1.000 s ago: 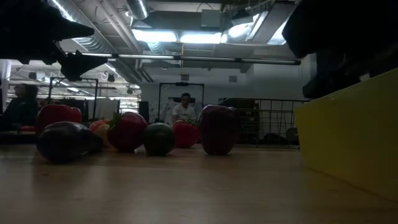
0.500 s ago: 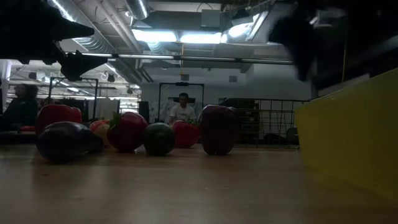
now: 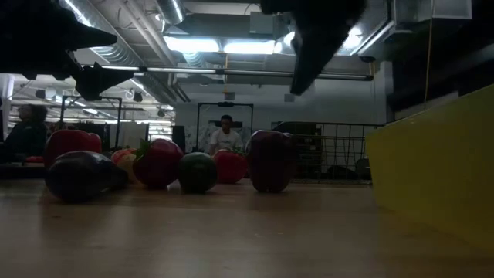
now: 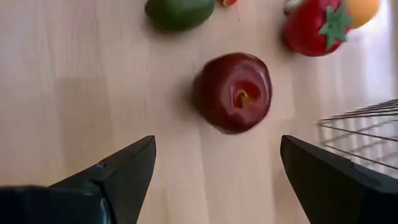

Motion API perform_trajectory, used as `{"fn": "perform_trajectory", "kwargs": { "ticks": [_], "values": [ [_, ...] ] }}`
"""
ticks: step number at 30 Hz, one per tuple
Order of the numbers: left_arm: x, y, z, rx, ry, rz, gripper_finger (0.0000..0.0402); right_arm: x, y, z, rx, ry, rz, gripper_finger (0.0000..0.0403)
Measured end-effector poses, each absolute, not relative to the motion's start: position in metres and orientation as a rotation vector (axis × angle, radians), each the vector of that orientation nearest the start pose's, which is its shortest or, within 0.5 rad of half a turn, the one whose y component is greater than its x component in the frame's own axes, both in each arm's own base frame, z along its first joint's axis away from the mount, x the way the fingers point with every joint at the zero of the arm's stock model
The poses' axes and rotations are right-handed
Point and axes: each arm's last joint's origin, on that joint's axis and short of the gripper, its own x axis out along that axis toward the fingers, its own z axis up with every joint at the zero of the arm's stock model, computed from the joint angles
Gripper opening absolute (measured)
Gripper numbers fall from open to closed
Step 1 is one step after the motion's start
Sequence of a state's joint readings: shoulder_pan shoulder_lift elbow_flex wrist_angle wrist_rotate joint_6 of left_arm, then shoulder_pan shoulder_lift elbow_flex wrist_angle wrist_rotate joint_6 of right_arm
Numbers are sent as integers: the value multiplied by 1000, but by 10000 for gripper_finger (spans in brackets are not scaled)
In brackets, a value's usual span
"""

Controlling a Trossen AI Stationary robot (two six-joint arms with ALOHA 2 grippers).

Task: Sort produce into baskets
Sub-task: Put the apple into the yellow bin

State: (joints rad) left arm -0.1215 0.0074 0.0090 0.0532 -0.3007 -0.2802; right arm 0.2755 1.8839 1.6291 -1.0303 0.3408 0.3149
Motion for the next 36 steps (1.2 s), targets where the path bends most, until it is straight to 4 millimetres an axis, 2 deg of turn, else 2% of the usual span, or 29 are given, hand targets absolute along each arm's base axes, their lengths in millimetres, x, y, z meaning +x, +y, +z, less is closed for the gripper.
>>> {"fn": "perform_trajectory", "kwargs": {
  "ticks": [7, 14, 19, 30, 36],
  "values": [
    [96, -3, 171, -289, -79, 171, 392, 387, 50, 261, 97, 1163, -190, 340],
    [96, -3, 171, -289, -78, 170, 392, 394, 22, 254, 167, 1172, -221, 340],
    [96, -3, 171, -289, -78, 170, 392, 397, 18, 248, 215, 1194, -176, 340],
    [97, -3, 171, -290, -76, 171, 392, 408, 19, 214, 161, 1276, -189, 340],
    [97, -3, 171, -290, -76, 171, 392, 412, 19, 205, 149, 1292, -202, 340]
  ]
}}
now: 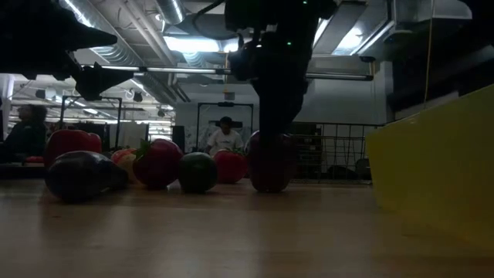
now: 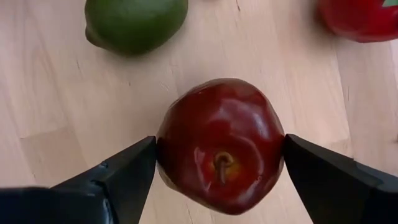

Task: Sort produce into baskets
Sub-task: Put the apple into the yellow bin

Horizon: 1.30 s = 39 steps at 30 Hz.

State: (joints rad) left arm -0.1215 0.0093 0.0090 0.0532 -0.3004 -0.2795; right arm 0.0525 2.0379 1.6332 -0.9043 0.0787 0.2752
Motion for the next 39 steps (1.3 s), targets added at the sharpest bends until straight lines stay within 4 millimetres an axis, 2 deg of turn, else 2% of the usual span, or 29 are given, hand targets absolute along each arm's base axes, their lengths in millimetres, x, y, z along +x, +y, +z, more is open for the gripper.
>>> {"fn": "perform_trajectory", "kwargs": {
  "ticks": [6, 15, 21, 26, 32, 39],
  "values": [
    [97, -3, 171, -290, -76, 171, 392, 412, 19, 204, 153, 1294, -204, 333],
    [97, -3, 171, -291, -77, 170, 392, 412, 19, 202, 155, 1306, -204, 261],
    [97, -3, 171, -292, -77, 170, 392, 412, 19, 204, 157, 1308, -204, 258],
    [97, -3, 171, -292, -77, 170, 392, 413, 20, 218, 162, 1350, -198, 260],
    [97, -3, 171, -292, -77, 170, 392, 411, 25, 247, 197, 1382, -146, 261],
    [97, -3, 171, -291, -77, 170, 392, 404, 52, 279, 235, 1424, -48, 261]
  ]
}}
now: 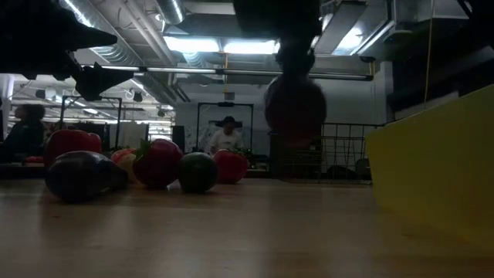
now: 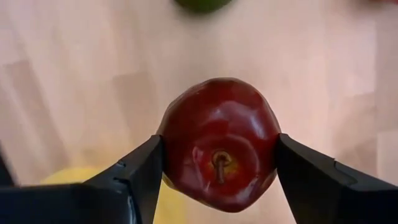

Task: Sort produce into baskets
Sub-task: Put the apple into the yellow bin

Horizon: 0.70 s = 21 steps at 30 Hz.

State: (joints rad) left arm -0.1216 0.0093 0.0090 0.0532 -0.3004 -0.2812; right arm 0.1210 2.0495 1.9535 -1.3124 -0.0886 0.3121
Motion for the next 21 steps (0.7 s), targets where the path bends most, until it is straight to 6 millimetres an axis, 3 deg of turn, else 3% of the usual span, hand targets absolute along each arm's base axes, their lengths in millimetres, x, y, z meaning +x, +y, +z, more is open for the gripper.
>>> {"fn": "perform_trajectory", "kwargs": {
  "ticks": [8, 16, 21],
  "values": [
    [97, -3, 171, -291, -76, 170, 392, 388, 112, 308, 209, 1411, 43, 261],
    [97, -3, 171, -291, -77, 170, 392, 358, 176, 300, 173, 1482, 24, 262],
    [97, -3, 171, -291, -77, 170, 392, 335, 200, 298, 107, 1540, -90, 262]
  ]
}}
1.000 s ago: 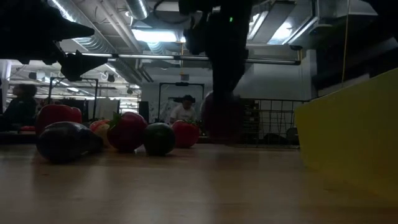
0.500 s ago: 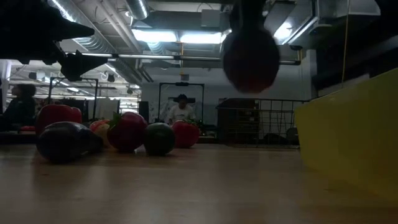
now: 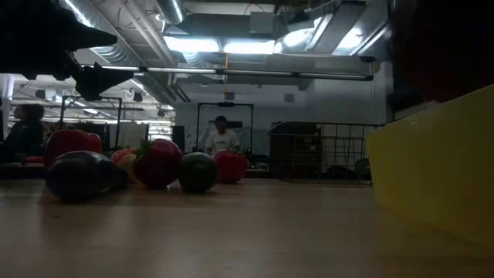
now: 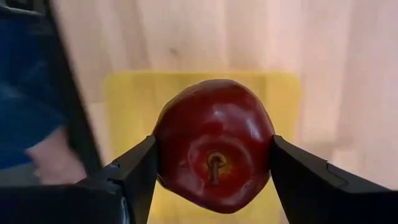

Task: Sort produce into baskets
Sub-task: Put the apple into the yellow bin

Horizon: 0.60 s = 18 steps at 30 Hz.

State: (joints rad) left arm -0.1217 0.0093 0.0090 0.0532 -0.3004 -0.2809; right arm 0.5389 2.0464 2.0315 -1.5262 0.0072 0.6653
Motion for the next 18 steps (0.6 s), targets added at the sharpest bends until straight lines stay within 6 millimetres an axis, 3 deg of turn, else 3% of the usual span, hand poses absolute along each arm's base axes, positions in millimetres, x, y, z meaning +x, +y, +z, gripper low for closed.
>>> {"fn": "perform_trajectory", "kwargs": {
  "ticks": [7, 18],
  "values": [
    [97, -3, 171, -291, -76, 170, 392, 323, 210, 295, 33, 1506, -199, 262],
    [97, -3, 171, -291, -76, 170, 392, 323, 195, 243, -7, 1634, -272, 262]
  ]
}}
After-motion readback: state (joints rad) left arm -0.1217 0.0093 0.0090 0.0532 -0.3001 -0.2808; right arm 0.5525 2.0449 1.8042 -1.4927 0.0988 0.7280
